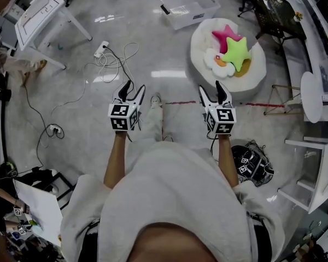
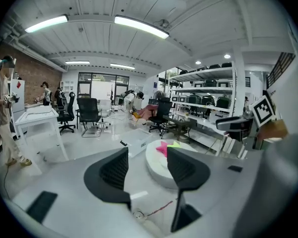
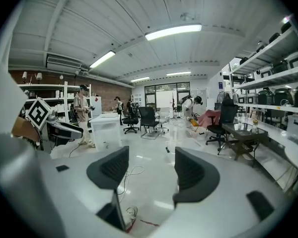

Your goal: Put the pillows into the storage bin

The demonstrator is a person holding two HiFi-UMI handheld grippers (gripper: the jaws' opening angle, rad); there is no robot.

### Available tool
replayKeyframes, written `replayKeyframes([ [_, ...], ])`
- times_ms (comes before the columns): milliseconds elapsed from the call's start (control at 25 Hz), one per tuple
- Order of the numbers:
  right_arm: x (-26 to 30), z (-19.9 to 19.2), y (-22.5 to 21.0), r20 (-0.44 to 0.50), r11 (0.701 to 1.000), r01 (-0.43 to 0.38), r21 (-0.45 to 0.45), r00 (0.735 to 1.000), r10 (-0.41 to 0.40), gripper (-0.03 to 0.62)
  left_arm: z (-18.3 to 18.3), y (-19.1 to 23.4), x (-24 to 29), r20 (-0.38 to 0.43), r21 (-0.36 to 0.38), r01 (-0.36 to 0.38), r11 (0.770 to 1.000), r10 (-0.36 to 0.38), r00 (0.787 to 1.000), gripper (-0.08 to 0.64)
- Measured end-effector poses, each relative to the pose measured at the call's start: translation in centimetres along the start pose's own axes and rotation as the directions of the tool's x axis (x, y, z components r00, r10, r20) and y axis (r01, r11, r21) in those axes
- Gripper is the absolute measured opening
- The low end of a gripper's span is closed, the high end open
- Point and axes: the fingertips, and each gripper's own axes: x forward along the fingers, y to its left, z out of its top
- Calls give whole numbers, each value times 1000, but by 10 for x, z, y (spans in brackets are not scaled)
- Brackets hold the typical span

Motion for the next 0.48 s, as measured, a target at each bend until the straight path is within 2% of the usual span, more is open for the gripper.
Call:
replayKeyframes([
  [200,44,12,-18,-16,1000,16,-17,1000,-16,265,13,22,48,6,-13,21,1000,-21,1000,230],
  [480,127,52,-29,-35,998,43,-40,998,-45,264,51,84,120,13,-40,48,998,-47,999,230],
])
